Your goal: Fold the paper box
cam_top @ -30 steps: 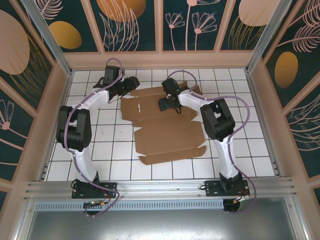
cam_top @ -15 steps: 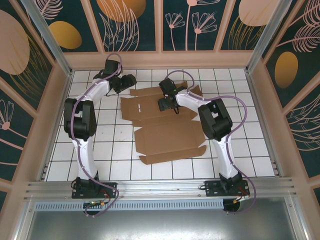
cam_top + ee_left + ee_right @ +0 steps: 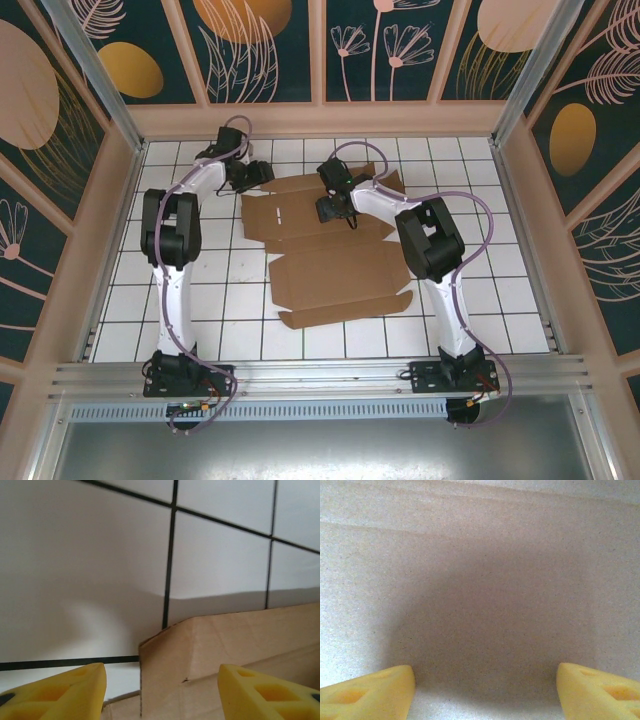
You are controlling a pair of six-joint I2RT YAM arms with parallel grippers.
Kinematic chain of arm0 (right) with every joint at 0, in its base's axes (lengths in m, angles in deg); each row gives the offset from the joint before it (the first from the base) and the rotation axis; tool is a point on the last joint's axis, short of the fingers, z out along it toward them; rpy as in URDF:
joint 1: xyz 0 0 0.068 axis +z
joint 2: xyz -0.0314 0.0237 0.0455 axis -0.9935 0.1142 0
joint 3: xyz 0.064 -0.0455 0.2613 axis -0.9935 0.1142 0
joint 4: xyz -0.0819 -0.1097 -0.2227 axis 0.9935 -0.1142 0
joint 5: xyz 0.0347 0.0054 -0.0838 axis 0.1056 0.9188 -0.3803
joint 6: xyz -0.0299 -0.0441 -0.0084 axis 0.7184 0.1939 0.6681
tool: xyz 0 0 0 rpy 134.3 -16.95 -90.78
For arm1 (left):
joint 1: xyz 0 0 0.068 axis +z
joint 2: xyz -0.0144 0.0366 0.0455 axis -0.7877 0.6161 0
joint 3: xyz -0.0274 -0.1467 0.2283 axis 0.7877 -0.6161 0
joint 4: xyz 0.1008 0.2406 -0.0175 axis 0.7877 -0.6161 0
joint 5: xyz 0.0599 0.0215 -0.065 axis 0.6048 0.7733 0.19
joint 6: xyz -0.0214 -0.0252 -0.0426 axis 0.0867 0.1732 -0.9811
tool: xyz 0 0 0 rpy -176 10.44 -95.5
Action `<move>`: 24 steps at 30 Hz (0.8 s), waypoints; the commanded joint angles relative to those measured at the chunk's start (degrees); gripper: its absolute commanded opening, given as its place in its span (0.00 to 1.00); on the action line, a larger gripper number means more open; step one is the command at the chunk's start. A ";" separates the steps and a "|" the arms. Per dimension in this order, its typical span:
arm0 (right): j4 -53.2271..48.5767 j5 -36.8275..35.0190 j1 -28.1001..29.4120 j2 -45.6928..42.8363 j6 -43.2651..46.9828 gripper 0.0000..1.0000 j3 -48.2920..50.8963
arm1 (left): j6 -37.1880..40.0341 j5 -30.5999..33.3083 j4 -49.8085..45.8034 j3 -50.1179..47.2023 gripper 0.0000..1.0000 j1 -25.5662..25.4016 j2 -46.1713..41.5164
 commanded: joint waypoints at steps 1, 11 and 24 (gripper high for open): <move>-5.56 -2.11 0.22 3.30 -0.31 0.75 3.43 | 0.38 -2.20 -0.72 1.74 0.61 0.40 1.60; -5.17 -1.83 0.39 3.31 -0.53 0.66 4.59 | -1.81 -6.69 4.12 0.43 0.54 0.38 0.94; -5.51 -2.13 0.43 3.93 -0.67 0.64 4.65 | -8.09 -16.16 13.00 -3.35 0.52 0.02 -0.91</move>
